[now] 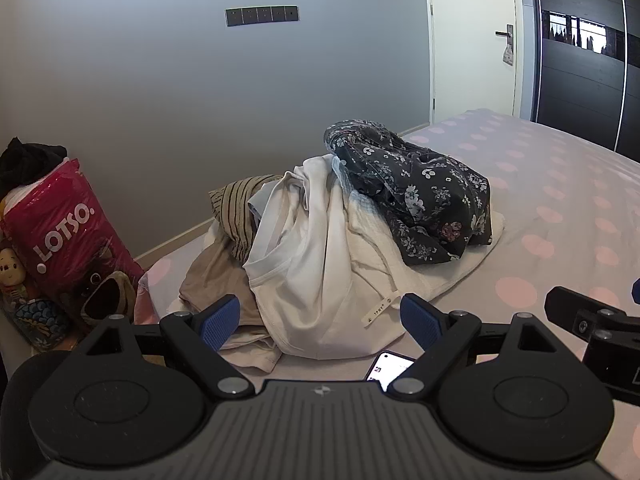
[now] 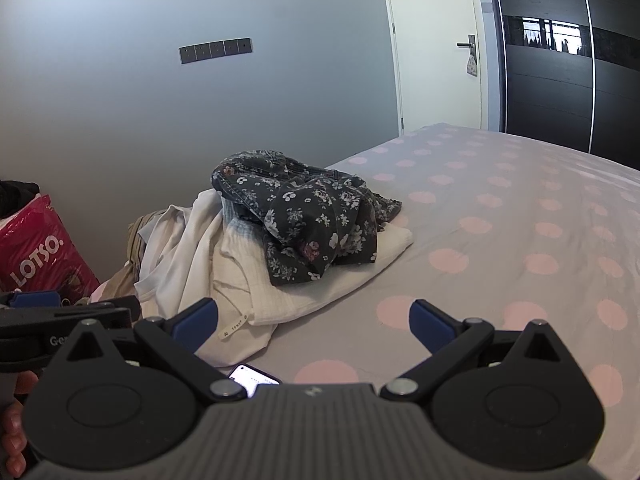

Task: Fold clothes

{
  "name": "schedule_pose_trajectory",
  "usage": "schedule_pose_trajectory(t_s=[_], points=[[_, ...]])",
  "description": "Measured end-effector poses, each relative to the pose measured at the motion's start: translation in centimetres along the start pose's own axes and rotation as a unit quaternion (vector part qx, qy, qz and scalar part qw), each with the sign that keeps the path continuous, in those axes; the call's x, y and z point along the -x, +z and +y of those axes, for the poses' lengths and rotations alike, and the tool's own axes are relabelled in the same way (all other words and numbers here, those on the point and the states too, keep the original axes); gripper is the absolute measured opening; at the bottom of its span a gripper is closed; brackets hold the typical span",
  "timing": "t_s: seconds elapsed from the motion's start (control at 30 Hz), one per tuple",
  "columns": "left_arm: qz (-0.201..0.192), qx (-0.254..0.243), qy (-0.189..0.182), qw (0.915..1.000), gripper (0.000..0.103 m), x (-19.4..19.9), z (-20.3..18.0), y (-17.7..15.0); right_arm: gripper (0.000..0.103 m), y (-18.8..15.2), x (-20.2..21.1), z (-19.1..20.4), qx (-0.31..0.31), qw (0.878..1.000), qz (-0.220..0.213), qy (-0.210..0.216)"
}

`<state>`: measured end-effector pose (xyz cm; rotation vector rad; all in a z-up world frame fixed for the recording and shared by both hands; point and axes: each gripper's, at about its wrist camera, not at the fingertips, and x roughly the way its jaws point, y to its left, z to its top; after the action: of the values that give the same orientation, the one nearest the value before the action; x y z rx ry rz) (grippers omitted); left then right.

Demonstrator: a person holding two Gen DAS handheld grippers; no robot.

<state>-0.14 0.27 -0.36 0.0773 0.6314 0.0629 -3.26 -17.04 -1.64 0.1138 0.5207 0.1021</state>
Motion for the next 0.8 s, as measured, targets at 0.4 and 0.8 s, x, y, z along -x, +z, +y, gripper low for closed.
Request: schedule_pose_trajectory(t_s=[0.4,0.8], points=[[0.0,0.004,0.0,1.0,0.088,0.1,0.19,0.09,0.103,0.0,0.01,0.24,0.007,1.0,0.004,0.001],[0.001,0.003,0.0,1.0,0.088,-0.02,0.04,0.29,0.103,-0.01,-0.25,0.36,0.01,1.0,0.008,-0.003]])
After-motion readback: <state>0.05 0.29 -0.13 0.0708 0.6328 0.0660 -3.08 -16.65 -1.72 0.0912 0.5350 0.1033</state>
